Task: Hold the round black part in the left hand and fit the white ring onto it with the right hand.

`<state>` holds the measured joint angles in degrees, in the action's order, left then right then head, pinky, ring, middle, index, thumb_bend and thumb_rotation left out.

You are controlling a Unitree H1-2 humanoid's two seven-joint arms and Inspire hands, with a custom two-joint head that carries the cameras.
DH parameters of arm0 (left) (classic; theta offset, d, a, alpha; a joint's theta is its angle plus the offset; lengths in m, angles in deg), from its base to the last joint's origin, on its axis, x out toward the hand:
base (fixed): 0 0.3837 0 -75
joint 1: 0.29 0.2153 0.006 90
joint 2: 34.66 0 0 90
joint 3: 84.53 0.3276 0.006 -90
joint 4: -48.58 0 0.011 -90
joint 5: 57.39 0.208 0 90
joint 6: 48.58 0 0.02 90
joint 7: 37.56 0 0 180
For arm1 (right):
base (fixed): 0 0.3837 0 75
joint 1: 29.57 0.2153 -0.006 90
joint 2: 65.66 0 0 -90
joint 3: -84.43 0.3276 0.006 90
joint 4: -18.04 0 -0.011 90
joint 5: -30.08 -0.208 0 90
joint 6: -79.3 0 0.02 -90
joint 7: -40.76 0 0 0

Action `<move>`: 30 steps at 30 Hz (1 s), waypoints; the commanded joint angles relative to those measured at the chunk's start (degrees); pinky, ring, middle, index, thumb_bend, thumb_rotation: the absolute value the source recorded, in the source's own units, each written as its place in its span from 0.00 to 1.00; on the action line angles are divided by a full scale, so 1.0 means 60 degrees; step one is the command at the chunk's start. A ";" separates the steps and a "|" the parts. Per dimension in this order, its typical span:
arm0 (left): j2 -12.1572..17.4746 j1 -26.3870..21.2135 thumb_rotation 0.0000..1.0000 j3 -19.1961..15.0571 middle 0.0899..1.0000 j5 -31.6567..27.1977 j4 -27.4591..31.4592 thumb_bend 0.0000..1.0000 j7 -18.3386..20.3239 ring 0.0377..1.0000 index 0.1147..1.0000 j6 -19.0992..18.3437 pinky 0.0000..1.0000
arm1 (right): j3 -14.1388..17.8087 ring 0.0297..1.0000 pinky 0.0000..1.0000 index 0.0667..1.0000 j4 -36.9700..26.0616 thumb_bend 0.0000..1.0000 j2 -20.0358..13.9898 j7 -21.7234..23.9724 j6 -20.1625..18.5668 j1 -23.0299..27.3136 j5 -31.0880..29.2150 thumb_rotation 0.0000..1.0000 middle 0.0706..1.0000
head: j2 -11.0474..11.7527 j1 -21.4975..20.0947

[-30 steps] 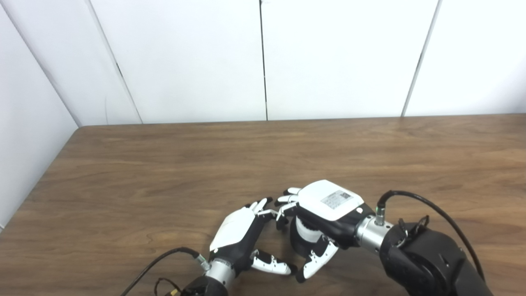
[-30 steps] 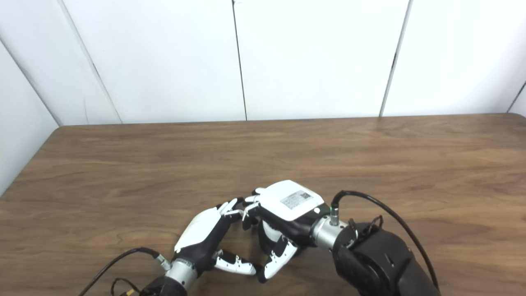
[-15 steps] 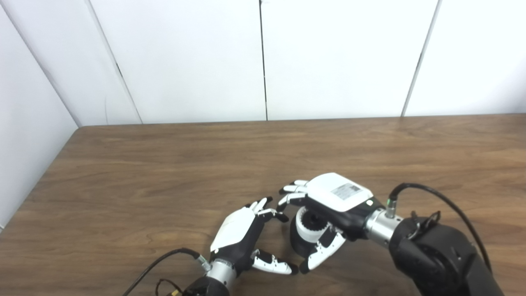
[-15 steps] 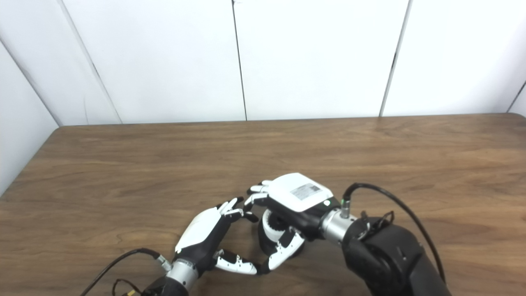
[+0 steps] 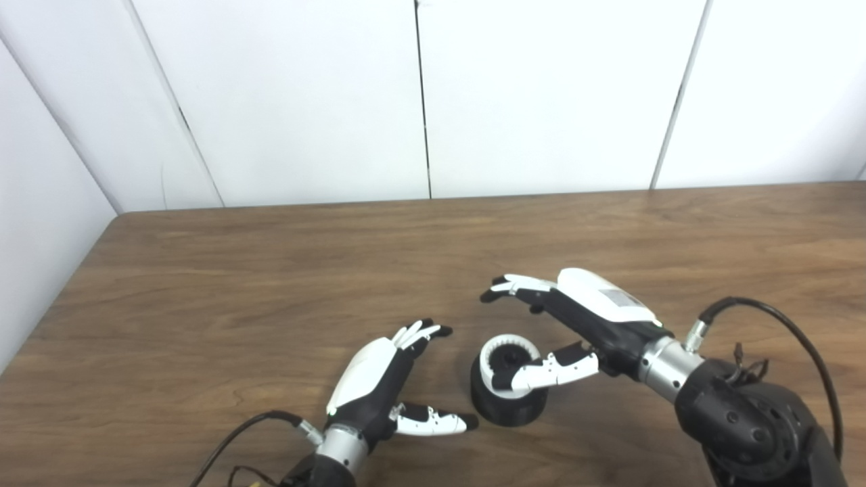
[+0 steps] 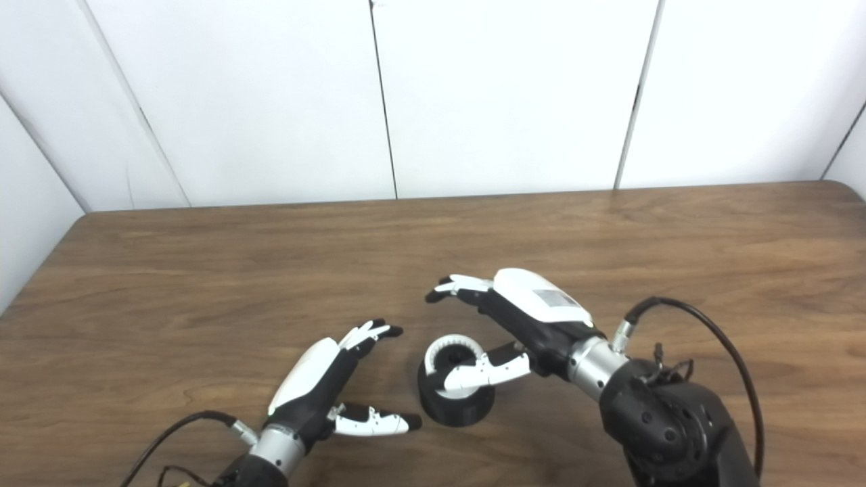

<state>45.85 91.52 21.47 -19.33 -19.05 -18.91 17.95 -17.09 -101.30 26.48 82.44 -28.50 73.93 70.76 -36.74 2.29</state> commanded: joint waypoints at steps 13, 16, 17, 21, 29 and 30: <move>-0.0637 0.0856 0.71 -0.1490 0.97 -0.3414 -0.0567 0.66 -0.1446 0.91 0.97 0.1847 0.81 | 0.1394 0.90 0.85 0.82 0.0653 0.49 0.1353 -0.3046 -0.0403 -0.1010 -0.2340 0.69 0.89 | 0.0070 -0.0407; -0.0785 0.0909 0.82 -0.1578 0.97 -0.3534 -0.0641 0.55 -0.1870 0.91 0.97 0.2177 0.81 | 0.1544 0.88 0.83 0.83 0.0838 0.45 0.1556 -0.3702 -0.0056 -0.1253 -0.2697 0.73 0.88 | 0.0142 -0.0525; -0.0782 0.0910 0.92 -0.1579 0.99 -0.3545 -0.0664 0.51 -0.1970 0.94 0.99 0.2256 0.86 | 0.1583 0.87 0.80 0.84 0.0863 0.42 0.1643 -0.3920 -0.0016 -0.1323 -0.2826 0.76 0.88 | 0.0164 -0.0527; -0.0736 0.0898 1.00 -0.1663 1.00 -0.3951 -0.0721 0.47 -0.2023 0.99 1.00 0.2371 0.95 | 0.1756 0.85 0.78 0.85 0.0914 0.39 0.2009 -0.4590 0.0078 -0.1551 -0.3579 0.86 0.88 | 0.0237 -0.0591; -0.0737 0.0896 1.00 -0.1924 1.00 -0.4849 -0.0898 0.55 -0.2081 1.00 1.00 0.2551 1.00 | 0.1902 0.90 0.87 0.87 0.1007 0.32 0.2428 -0.5399 0.0392 -0.1983 -0.4569 0.99 0.91 | 0.0348 -0.0696; -0.0784 0.0895 1.00 -0.1968 1.00 -0.4956 -0.0939 0.57 -0.2136 1.00 1.00 0.2645 1.00 | 0.1941 0.91 0.89 0.87 0.1020 0.33 0.2513 -0.5535 0.0485 -0.2051 -0.4703 0.99 0.91 | 0.0359 -0.0681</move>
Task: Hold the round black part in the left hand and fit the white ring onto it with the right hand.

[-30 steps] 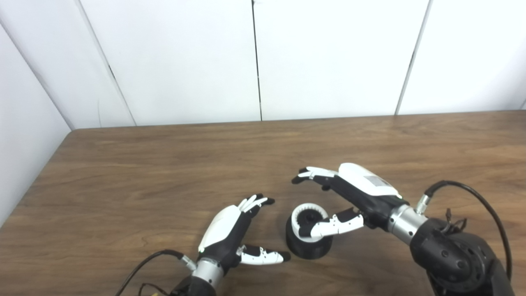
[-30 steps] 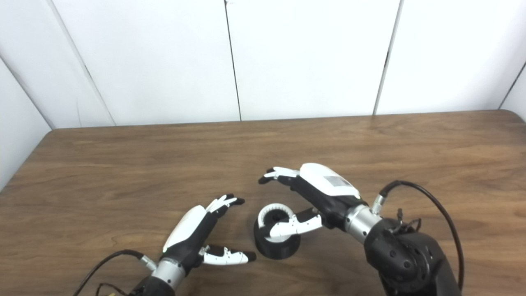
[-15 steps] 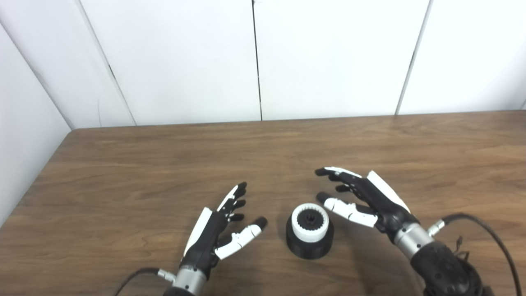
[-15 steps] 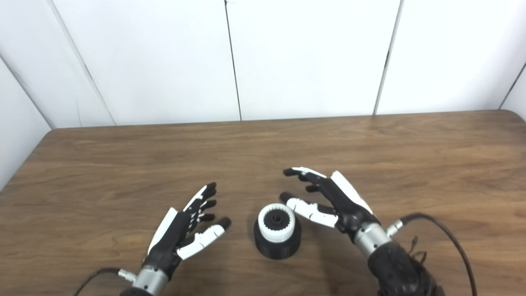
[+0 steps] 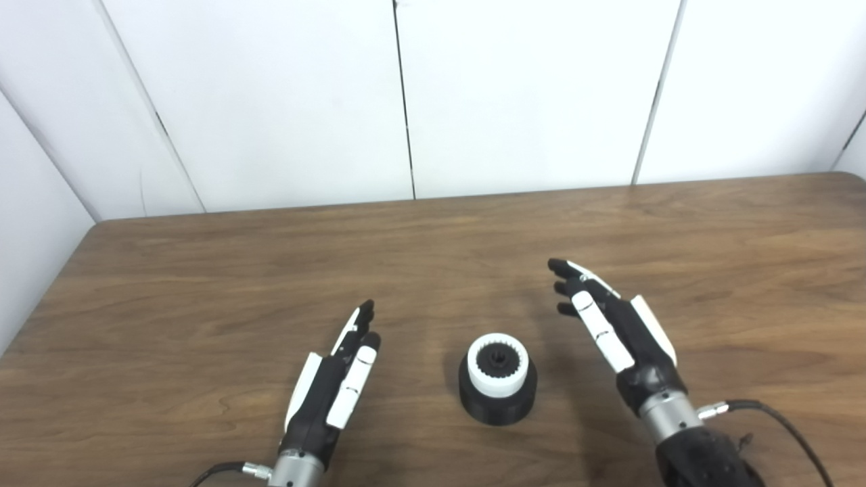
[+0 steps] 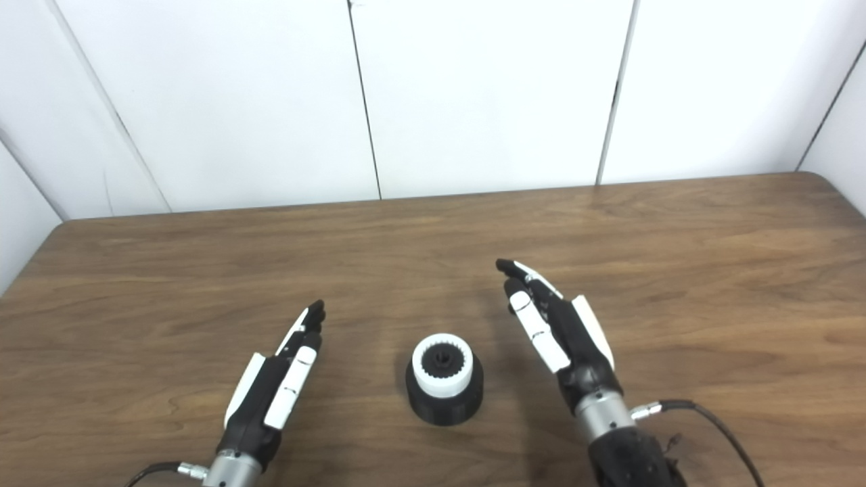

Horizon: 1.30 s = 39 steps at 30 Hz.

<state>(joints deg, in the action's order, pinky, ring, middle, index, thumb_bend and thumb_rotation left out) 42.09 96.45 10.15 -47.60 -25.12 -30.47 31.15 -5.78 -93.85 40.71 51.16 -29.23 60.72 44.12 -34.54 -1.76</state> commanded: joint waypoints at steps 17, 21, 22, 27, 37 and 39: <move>-0.0672 0.0208 1.00 -0.0494 1.00 -0.1304 -0.0090 0.59 -0.0985 1.00 1.00 0.1064 1.00 | 0.0321 0.99 0.99 0.93 -0.0476 0.41 0.0503 -0.1477 0.0960 -0.0519 -0.1602 1.00 0.97 | -0.0088 -0.0158; -0.0664 0.0237 1.00 -0.0555 1.00 -0.1404 -0.0073 0.60 -0.1040 1.00 1.00 0.1098 1.00 | 0.0340 1.00 1.00 0.92 -0.0481 0.43 0.0419 -0.1595 0.0945 -0.0622 -0.1769 1.00 0.98 | -0.0123 -0.0221; -0.0690 0.0235 1.00 -0.0602 1.00 -0.1491 -0.0077 0.59 -0.1058 1.00 1.00 0.1100 1.00 | 0.0339 1.00 1.00 0.92 -0.0514 0.43 0.0400 -0.1618 0.0909 -0.0654 -0.1766 1.00 0.98 | -0.0131 -0.0260; -0.0790 0.0203 1.00 -0.0785 1.00 -0.1828 -0.0139 0.56 -0.1237 1.00 1.00 0.1200 1.00 | 0.0341 1.00 1.00 0.93 -0.0655 0.43 0.0337 -0.1722 0.0826 -0.0779 -0.1740 1.00 1.00 | -0.0175 -0.0313; -0.0711 0.0192 1.00 -0.0792 1.00 -0.1906 -0.0031 0.55 -0.1310 1.00 1.00 0.1065 1.00 | 0.0408 1.00 1.00 0.94 -0.0786 0.43 0.0306 -0.1898 0.0769 -0.0978 -0.1836 1.00 1.00 | -0.0287 -0.0341; -0.0711 0.0202 1.00 -0.0801 1.00 -0.1901 0.0006 0.54 -0.1330 1.00 1.00 0.1069 1.00 | 0.0424 1.00 1.00 0.93 -0.0780 0.43 0.0302 -0.1924 0.0784 -0.1019 -0.1852 1.00 0.99 | -0.0335 -0.0329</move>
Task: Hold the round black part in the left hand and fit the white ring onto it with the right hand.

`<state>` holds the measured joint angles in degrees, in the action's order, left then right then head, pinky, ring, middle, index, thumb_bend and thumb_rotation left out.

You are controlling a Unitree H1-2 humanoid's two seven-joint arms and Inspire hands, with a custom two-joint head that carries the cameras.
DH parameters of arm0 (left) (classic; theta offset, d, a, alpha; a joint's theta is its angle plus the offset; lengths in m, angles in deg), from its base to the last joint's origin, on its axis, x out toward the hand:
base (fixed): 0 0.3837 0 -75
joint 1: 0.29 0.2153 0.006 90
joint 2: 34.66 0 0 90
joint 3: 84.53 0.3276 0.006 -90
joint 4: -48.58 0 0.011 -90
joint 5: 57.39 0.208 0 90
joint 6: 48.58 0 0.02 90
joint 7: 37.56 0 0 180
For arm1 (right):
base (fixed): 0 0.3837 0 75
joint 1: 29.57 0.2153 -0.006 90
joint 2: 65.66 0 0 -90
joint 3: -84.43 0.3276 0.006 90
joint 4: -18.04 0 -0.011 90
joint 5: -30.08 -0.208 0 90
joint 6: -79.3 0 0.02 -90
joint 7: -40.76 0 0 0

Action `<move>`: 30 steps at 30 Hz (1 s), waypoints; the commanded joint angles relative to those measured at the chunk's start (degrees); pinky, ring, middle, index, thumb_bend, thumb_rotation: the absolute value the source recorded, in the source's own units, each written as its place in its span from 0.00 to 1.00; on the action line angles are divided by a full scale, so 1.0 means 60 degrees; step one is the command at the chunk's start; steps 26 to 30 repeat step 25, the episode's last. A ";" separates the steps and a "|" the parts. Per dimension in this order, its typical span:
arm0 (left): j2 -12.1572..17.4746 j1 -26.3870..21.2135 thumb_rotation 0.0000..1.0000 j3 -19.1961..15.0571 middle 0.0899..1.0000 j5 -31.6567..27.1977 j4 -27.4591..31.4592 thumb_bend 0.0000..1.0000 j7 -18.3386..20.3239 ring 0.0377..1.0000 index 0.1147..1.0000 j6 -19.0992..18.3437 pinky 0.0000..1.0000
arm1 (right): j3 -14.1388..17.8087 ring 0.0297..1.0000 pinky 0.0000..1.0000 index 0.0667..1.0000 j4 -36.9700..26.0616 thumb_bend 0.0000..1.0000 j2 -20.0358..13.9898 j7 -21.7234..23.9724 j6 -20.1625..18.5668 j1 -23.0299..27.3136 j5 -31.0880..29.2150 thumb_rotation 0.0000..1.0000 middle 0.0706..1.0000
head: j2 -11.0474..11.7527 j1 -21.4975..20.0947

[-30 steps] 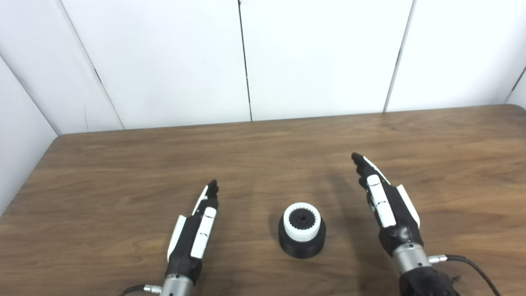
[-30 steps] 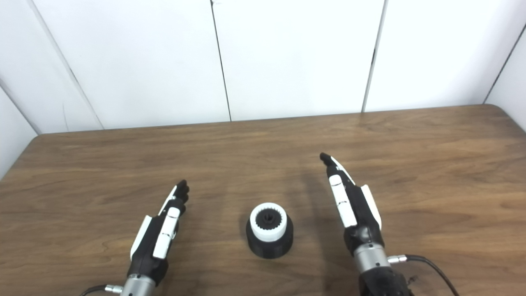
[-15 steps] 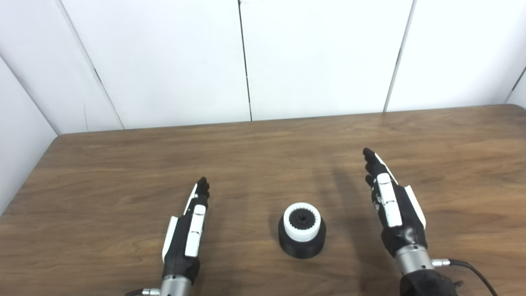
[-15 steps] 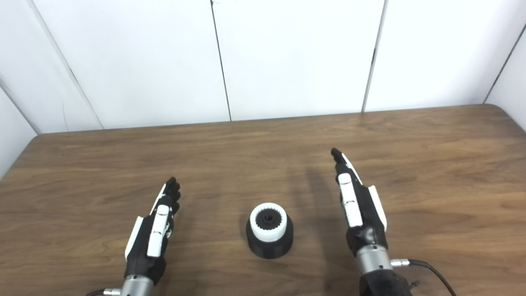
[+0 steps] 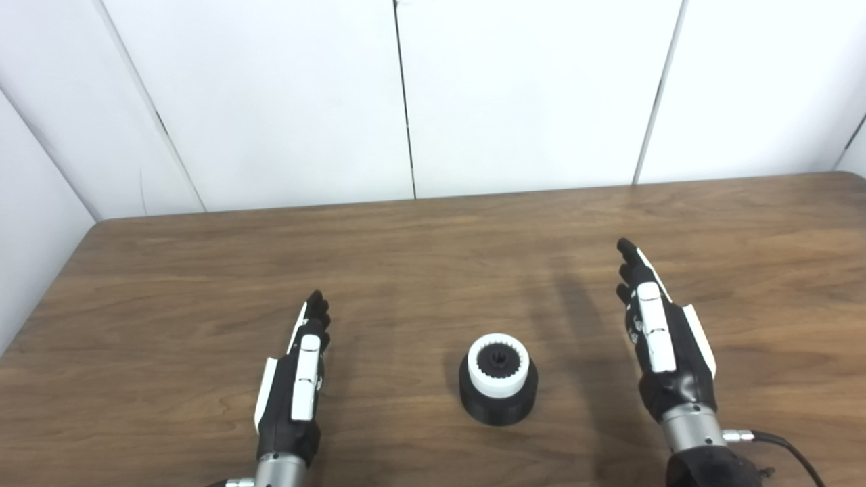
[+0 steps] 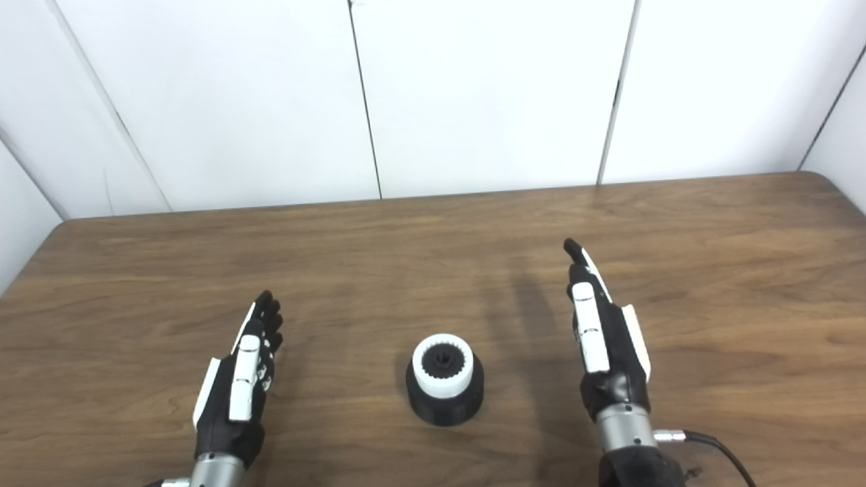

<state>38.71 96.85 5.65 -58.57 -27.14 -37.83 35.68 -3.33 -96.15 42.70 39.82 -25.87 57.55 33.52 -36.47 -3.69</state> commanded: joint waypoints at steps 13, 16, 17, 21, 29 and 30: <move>-0.0097 0.0110 1.00 -0.0081 1.00 -0.0112 0.0353 0.52 -0.0079 1.00 1.00 0.0289 1.00 | 0.0147 1.00 1.00 0.92 -0.0288 0.42 -0.0125 -0.0063 0.0442 -0.0776 -0.0216 1.00 0.98 | -0.0067 -0.0053; -0.0112 0.0101 1.00 -0.0092 1.00 -0.0207 0.0362 0.53 -0.0072 1.00 1.00 0.0229 1.00 | 0.0161 1.00 1.00 0.92 -0.0259 0.42 -0.0129 -0.0067 0.0456 -0.0779 -0.0230 1.00 0.98 | -0.0045 -0.0077; -0.0101 0.0104 1.00 -0.0083 1.00 -0.0223 0.0372 0.53 -0.0068 1.00 1.00 0.0206 1.00 | 0.0167 1.00 1.00 0.92 -0.0255 0.42 -0.0126 -0.0067 0.0440 -0.0780 -0.0242 1.00 0.98 | -0.0057 -0.0077; -0.0080 0.0100 1.00 -0.0077 1.00 -0.0239 0.0412 0.54 -0.0081 1.00 1.00 0.0045 1.00 | 0.0216 1.00 1.00 0.92 -0.0206 0.44 -0.0122 -0.0078 0.0359 -0.0773 -0.0302 1.00 0.98 | -0.0057 -0.0036; -0.0072 0.0079 1.00 -0.0116 1.00 -0.0156 0.0505 0.55 -0.0166 1.00 1.00 -0.0135 1.00 | 0.0250 1.00 1.00 0.92 -0.0169 0.44 -0.0168 -0.0061 0.0339 -0.0767 -0.0333 1.00 0.99 | -0.0076 0.0101; -0.0072 0.0079 1.00 -0.0116 1.00 -0.0156 0.0505 0.55 -0.0166 1.00 1.00 -0.0135 1.00 | 0.0250 1.00 1.00 0.92 -0.0169 0.44 -0.0168 -0.0061 0.0339 -0.0767 -0.0333 1.00 0.99 | -0.0076 0.0101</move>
